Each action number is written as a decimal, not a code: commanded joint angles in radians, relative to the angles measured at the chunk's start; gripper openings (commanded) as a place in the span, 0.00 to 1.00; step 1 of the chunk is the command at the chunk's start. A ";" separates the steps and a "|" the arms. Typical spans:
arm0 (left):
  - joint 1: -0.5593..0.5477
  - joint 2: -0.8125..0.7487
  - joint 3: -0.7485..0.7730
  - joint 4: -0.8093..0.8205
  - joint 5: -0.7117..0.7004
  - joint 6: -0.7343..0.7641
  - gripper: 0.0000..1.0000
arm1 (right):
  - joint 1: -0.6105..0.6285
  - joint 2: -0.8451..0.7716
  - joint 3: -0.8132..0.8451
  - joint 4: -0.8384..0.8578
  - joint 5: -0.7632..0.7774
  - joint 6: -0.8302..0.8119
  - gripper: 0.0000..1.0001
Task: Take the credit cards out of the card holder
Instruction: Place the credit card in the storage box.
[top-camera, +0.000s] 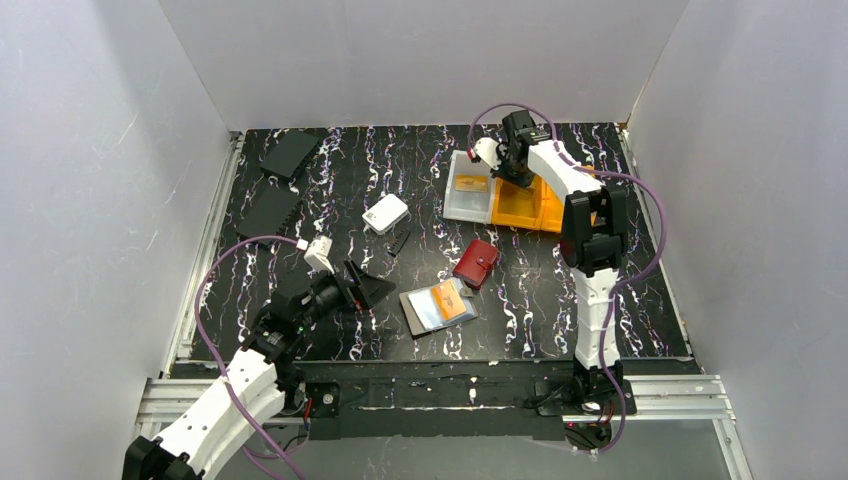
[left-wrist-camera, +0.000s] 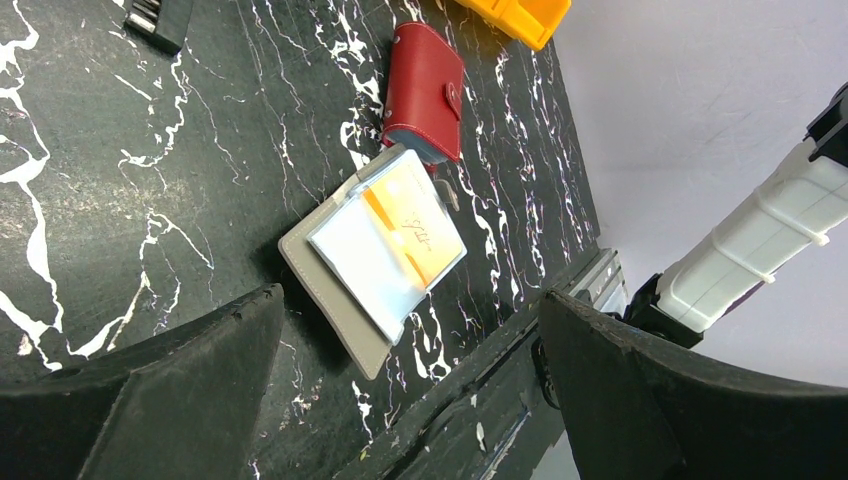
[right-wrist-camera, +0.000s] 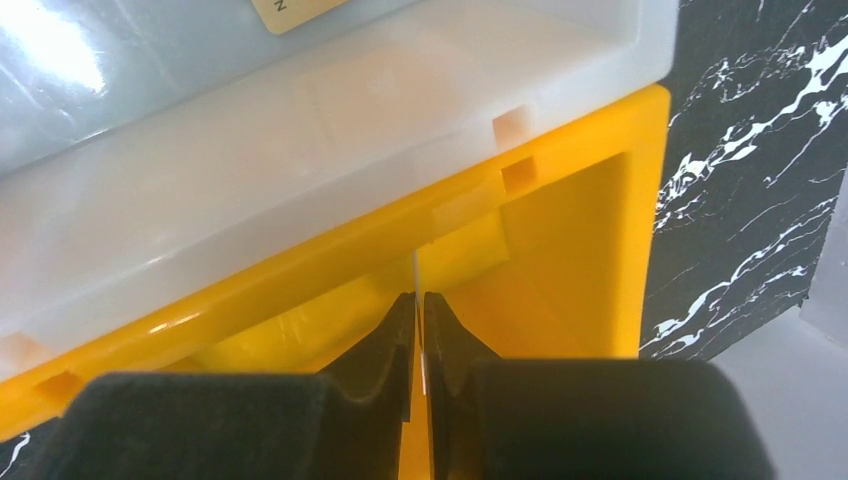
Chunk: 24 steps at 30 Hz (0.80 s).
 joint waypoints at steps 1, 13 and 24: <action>0.004 0.000 -0.007 -0.004 0.012 0.003 0.98 | 0.006 0.027 0.055 0.016 0.024 -0.020 0.17; 0.004 -0.008 -0.015 -0.006 0.009 -0.004 0.98 | 0.009 0.044 0.093 0.021 0.069 -0.043 0.22; 0.004 -0.005 -0.015 -0.006 0.010 -0.006 0.98 | 0.012 0.041 0.098 0.056 0.104 -0.056 0.29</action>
